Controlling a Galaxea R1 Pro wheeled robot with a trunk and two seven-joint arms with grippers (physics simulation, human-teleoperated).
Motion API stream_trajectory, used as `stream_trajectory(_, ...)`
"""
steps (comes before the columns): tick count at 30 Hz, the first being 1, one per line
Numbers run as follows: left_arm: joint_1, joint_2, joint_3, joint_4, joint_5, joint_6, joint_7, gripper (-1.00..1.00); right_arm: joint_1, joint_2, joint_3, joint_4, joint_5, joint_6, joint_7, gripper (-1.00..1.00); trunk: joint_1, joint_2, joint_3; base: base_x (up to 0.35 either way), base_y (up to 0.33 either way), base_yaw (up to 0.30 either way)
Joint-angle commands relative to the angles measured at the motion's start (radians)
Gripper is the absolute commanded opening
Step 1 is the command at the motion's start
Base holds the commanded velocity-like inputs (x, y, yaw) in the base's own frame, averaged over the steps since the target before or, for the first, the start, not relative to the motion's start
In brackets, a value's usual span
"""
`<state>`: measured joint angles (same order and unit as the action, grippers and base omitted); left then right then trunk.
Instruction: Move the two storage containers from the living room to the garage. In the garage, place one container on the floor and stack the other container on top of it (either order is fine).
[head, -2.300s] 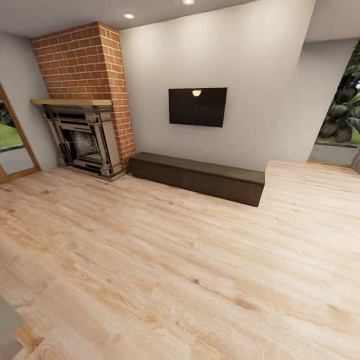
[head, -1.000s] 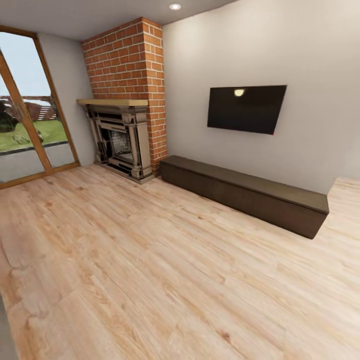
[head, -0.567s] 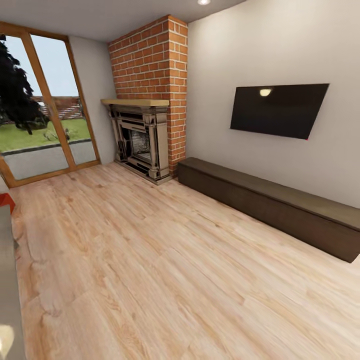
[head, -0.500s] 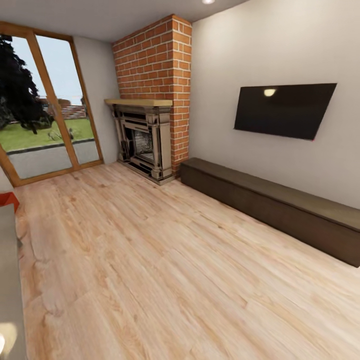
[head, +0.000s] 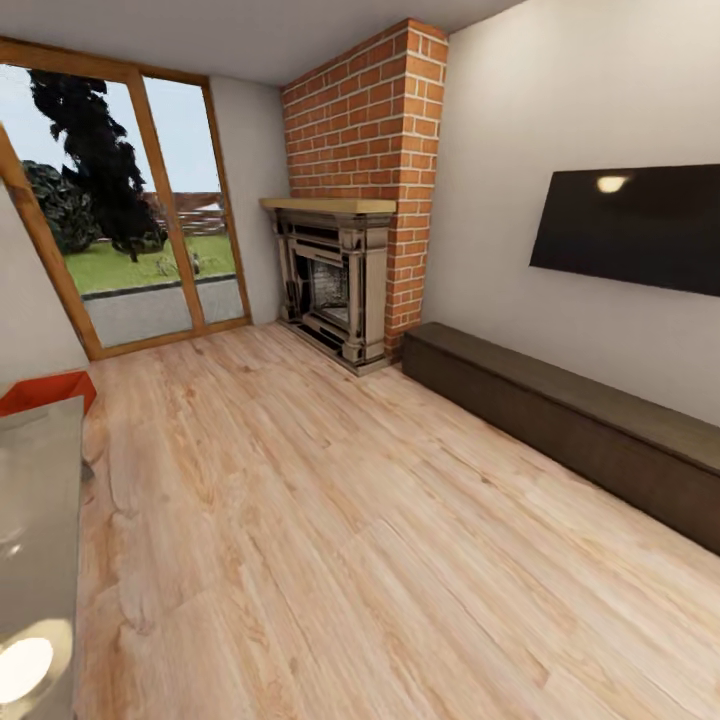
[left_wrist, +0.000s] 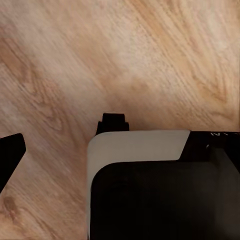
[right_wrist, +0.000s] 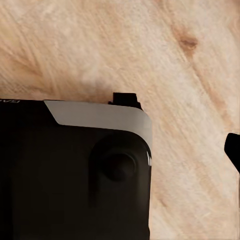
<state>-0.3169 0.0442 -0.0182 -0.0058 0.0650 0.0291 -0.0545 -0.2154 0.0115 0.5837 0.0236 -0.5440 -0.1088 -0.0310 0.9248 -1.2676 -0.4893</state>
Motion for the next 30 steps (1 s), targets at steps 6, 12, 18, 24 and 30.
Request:
stream_trajectory(6, -0.001, 0.0, -0.003, -0.001, 0.007, 0.003, -0.004, 1.0, -0.001, 0.001, 0.008, 0.002, -0.008, -0.005, -0.001, 1.0, 0.001, 0.0, -0.001, 0.321, 0.0, 0.268)
stream_trajectory(12, -0.001, 0.0, -0.002, 0.0, 0.006, 0.003, -0.004, 1.0, -0.001, -0.001, 0.008, 0.002, -0.007, -0.005, -0.001, 1.0, 0.001, 0.0, -0.001, 0.321, 0.0, 0.08)
stream_trajectory(18, 0.0, 0.0, -0.002, 0.0, 0.007, 0.003, -0.004, 1.0, -0.001, -0.001, 0.008, 0.002, -0.008, -0.005, -0.001, 1.0, 0.001, 0.0, -0.001, 0.321, 0.0, 0.009)
stream_trajectory(24, -0.001, 0.0, -0.002, -0.001, 0.007, 0.003, -0.004, 1.0, -0.001, -0.001, 0.008, 0.002, -0.008, -0.005, -0.001, 1.0, 0.001, 0.0, -0.001, 0.321, 0.0, 0.001)
stream_trajectory(30, -0.001, 0.0, -0.002, -0.001, 0.007, 0.003, -0.004, 1.0, -0.001, -0.001, 0.008, 0.002, -0.007, -0.004, -0.001, 1.0, 0.001, 0.0, -0.001, 0.321, 0.0, 0.0)
